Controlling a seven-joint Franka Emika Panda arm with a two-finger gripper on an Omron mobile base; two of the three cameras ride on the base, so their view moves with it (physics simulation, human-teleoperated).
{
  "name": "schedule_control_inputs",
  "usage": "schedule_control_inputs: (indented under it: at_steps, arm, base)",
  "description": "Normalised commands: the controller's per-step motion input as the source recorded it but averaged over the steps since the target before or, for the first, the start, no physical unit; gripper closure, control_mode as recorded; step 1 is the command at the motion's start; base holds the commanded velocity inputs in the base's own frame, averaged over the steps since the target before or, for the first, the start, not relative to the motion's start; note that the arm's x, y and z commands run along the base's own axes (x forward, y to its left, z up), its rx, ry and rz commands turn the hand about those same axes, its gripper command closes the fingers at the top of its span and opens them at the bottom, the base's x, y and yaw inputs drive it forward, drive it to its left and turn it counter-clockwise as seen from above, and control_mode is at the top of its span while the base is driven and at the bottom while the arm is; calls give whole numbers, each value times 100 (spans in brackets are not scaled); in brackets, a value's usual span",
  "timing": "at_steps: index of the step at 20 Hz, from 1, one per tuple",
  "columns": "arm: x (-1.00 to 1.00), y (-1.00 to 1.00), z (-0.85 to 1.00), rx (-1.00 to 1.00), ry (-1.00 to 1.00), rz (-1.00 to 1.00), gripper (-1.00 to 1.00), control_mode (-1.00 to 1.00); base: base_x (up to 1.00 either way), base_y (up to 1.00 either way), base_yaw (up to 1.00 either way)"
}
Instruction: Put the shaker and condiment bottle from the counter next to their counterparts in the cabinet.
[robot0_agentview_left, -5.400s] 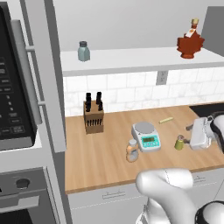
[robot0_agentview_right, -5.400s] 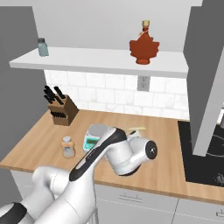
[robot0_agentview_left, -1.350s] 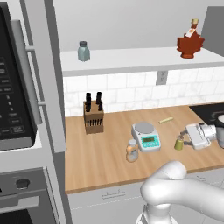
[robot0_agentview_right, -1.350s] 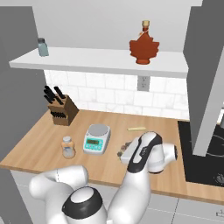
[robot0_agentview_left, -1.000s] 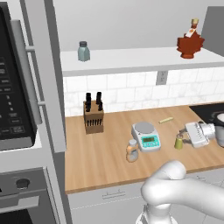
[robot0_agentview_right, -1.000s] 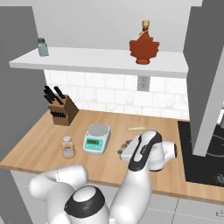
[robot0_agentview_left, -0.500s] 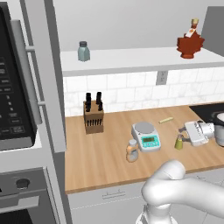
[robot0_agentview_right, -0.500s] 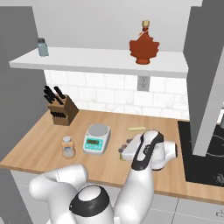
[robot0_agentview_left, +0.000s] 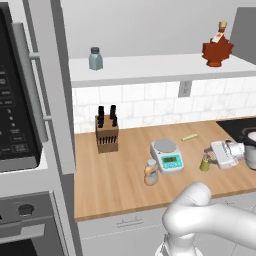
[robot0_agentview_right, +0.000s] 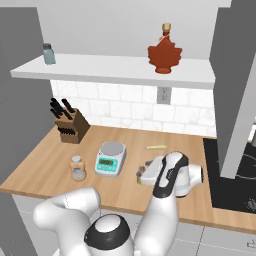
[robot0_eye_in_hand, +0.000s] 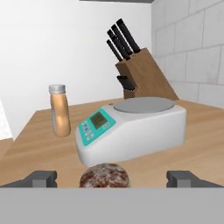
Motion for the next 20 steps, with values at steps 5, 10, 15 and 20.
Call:
schedule_control_inputs:
  at_steps: [5,10,15,20]
  arm:
    - [2,0,-28,0,0,0,-100,-100]
    - [11,0,-22,0,0,0,100,-100]
    - [2,0,-13,0,0,0,100,-100]
    - [0,0,21,0,0,0,100,-100]
  base:
    - [0,0,0]
    - [0,0,0]
    - [0,0,0]
    - [0,0,0]
